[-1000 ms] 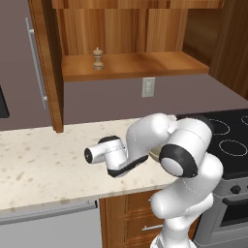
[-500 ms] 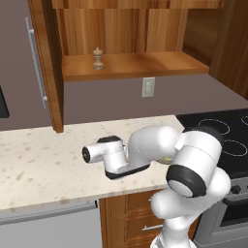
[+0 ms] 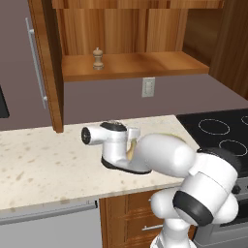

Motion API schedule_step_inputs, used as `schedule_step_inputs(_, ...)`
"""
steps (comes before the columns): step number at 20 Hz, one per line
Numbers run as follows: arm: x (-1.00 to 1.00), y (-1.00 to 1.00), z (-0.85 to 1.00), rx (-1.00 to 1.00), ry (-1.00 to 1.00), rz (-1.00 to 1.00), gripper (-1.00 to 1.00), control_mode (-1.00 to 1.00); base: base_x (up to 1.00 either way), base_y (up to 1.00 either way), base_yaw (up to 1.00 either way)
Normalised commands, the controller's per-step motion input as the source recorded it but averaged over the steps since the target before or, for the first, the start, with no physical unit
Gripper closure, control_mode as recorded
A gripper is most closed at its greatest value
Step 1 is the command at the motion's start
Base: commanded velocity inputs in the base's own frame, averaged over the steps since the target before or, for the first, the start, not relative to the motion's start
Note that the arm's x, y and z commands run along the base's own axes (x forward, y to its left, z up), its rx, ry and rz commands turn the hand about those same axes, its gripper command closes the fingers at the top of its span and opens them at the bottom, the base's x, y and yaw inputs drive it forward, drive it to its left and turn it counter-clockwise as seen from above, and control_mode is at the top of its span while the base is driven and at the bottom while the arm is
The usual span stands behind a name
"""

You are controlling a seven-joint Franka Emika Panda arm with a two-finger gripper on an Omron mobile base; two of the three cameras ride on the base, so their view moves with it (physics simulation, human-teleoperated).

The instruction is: Retrieve the bottle and the shaker from the cabinet and place them next to the mixing bowl on the counter. Then add garlic from the fridge to the mixing bowl.

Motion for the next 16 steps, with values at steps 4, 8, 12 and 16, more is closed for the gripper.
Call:
schedule_step_inputs(4,0.00,-0.29,0.28,0.02,0.23,0.37,-1.00,-1.00,0.00,0.00,0.00)
schedule_step_inputs(8,-0.01,-0.54,0.26,0.08,0.12,0.53,-1.00,-1.00,0.00,0.00,0.00)
schedule_step_inputs(12,-0.12,-0.29,0.59,0.02,0.12,0.52,-1.00,-1.00,0.00,0.00,0.00)
schedule_step_inputs(16,-0.10,-0.03,0.56,0.01,0.07,0.34,-1.00,-1.00,0.00,0.00,0.00)
